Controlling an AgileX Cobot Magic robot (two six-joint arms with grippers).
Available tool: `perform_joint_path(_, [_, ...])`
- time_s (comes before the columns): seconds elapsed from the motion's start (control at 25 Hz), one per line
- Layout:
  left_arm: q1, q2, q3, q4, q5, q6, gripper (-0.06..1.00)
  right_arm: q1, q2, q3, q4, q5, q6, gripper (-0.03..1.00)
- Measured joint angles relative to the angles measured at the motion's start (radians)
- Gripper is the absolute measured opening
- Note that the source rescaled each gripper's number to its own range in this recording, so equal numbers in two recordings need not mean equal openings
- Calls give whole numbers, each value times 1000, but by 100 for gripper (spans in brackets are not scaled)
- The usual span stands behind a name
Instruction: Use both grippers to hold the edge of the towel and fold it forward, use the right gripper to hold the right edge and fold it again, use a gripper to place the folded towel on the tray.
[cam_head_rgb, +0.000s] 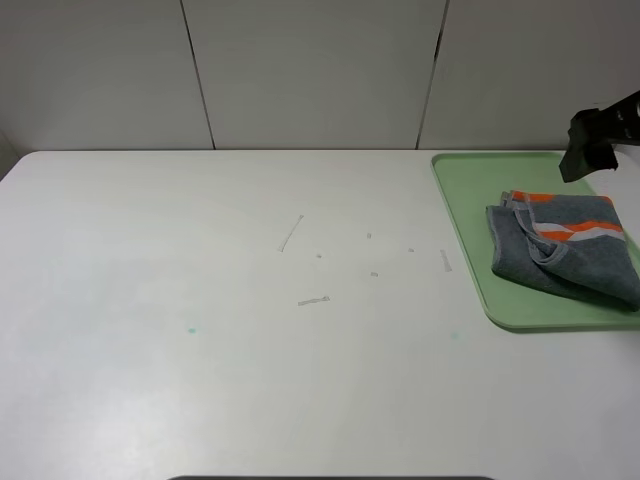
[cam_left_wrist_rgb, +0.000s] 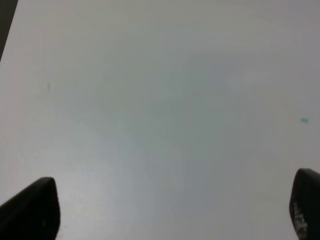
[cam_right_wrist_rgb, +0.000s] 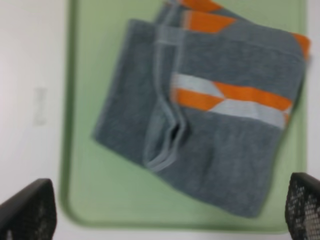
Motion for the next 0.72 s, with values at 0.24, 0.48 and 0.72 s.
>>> perform_joint_path(0.24, [0,0,0,0,0,0,92,77,-164,133,38,2,-47,100])
perform_joint_path(0.48, [0,0,0,0,0,0,92,77,-363,288,63,19,-81,100])
perform_joint_path(0.72, [0,0,0,0,0,0,92,77,-568,410,85,55,-85,100])
